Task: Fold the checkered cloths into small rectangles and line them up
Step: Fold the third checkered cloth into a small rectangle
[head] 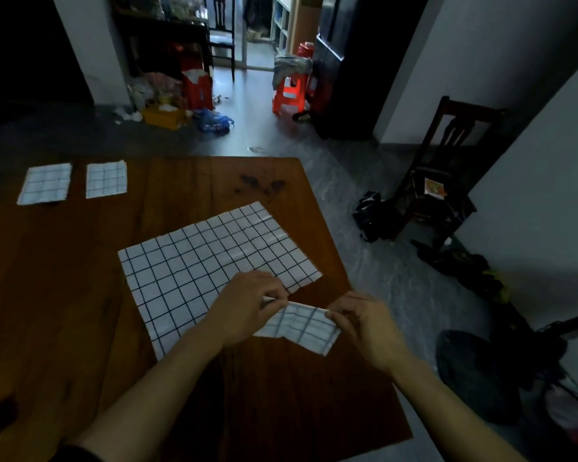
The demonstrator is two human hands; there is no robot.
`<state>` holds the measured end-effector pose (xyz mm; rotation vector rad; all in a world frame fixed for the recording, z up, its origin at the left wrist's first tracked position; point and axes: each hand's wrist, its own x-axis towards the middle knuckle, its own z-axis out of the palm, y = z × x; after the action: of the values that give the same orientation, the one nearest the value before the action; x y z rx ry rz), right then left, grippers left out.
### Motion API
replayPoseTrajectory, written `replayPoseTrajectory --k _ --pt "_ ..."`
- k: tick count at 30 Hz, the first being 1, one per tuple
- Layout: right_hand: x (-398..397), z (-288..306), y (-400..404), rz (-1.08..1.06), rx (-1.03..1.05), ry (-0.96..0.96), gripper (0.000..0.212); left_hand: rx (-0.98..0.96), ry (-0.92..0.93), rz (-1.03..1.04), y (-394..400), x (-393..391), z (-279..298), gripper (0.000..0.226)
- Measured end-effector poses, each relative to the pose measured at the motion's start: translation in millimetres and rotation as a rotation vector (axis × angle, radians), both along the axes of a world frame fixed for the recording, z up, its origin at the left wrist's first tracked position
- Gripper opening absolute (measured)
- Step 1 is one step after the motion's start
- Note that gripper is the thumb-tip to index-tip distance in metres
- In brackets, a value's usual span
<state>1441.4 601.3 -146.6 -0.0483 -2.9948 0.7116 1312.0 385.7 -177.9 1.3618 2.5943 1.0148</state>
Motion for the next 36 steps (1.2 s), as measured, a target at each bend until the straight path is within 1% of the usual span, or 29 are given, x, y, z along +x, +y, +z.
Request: replayPoseTrajectory --k 2,3,8,11,13,14,16,18,20,22,25,28,31,36 --pt "6.2 5.5 4.0 -0.004 -0.022 0.025 0.022 -0.006 0.029 0.047 -6.2 7.8 11.2 0.014" --pt "10.1 9.0 6.4 -0.01 -0.035 0.029 0.022 -0.012 0.044 0.07 -9.8 13.3 17.6 0.012" --pt "27.3 27.0 18.9 0.062 -0.058 0.088 0.01 0.008 0.071 0.149 -26.4 50.1 49.6 0.022" --pt "39.0 33.9 21.8 0.108 -0.068 0.104 0.014 -0.015 0.1 0.224 -30.1 77.6 66.3 0.016" --pt "43.8 35.3 21.9 0.135 -0.098 0.165 0.012 -0.05 0.12 0.285 -33.9 96.2 77.9 0.006" --pt "45.0 37.0 20.5 0.154 -0.104 0.187 0.012 -0.069 0.126 0.322 -37.2 104.1 83.2 0.005" --pt "45.7 45.5 14.9 0.18 -0.136 0.206 0.012 -0.095 0.124 0.407 -45.5 118.6 95.1 0.01" --pt "43.5 58.9 6.1 0.202 -0.19 0.261 0.007 -0.11 0.118 0.481 -55.4 131.4 109.0 0.011" --pt "39.9 71.8 -5.7 0.237 -0.229 0.338 0.002 -0.14 0.124 0.549 -65.9 145.2 123.3 0.01" --pt "38.4 81.2 -18.7 0.283 -0.263 0.387 0.007 -0.167 0.137 0.608 -77.5 159.5 134.8 0.012" --pt "41.5 92.3 -41.6 0.344 -0.317 0.411 0.009 -0.185 0.134 0.679 -98.2 182.5 149.4 0.02" --pt "45.4 97.0 -67.7 0.42 -0.308 0.401 0.007 -0.174 0.109 0.732 -126.7 201.6 156.0 0.021" --pt "49.2 98.3 -97.6 0.49 -0.293 0.37 0.005 -0.113 0.098 0.773 -160.4 219.6 157.2 0.021" --pt "65.9 97.7 -166.7 0.585 -0.236 0.316 0.008 -0.039 0.106 0.801 -230.1 257.3 148.6 0.016"
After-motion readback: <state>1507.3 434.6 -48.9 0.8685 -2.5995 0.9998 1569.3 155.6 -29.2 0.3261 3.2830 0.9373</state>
